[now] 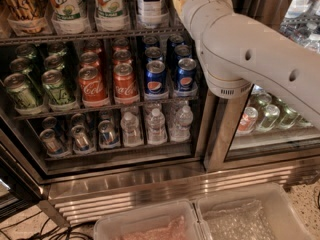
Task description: Pick blue plastic bottle from top shelf of fridge
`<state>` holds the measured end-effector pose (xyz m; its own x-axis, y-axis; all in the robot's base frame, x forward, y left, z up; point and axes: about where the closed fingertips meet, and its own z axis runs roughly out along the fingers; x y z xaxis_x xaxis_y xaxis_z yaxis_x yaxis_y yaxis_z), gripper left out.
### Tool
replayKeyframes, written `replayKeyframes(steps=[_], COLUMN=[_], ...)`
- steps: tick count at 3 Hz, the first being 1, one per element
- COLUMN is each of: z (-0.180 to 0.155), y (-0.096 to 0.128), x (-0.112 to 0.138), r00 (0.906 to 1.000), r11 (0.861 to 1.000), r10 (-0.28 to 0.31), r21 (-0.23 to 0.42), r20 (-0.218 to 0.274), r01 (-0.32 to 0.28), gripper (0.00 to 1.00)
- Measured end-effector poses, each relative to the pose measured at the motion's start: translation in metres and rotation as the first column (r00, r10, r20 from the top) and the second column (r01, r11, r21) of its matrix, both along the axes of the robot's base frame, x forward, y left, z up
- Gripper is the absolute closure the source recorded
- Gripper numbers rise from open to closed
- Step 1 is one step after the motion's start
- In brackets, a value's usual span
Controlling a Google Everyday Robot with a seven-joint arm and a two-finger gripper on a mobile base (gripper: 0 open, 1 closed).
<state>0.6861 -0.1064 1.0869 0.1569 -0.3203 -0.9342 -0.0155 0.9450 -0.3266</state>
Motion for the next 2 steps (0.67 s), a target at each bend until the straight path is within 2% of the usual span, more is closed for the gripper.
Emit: replayKeyframes(steps=[2], z=[0.0005], y=[0.0034], x=[0.0030], r00=[1.0000], r11=[1.000], r10=[-0.005], r21=[-0.007], r20=[0.003], r01=[0.005], gripper=[0.40])
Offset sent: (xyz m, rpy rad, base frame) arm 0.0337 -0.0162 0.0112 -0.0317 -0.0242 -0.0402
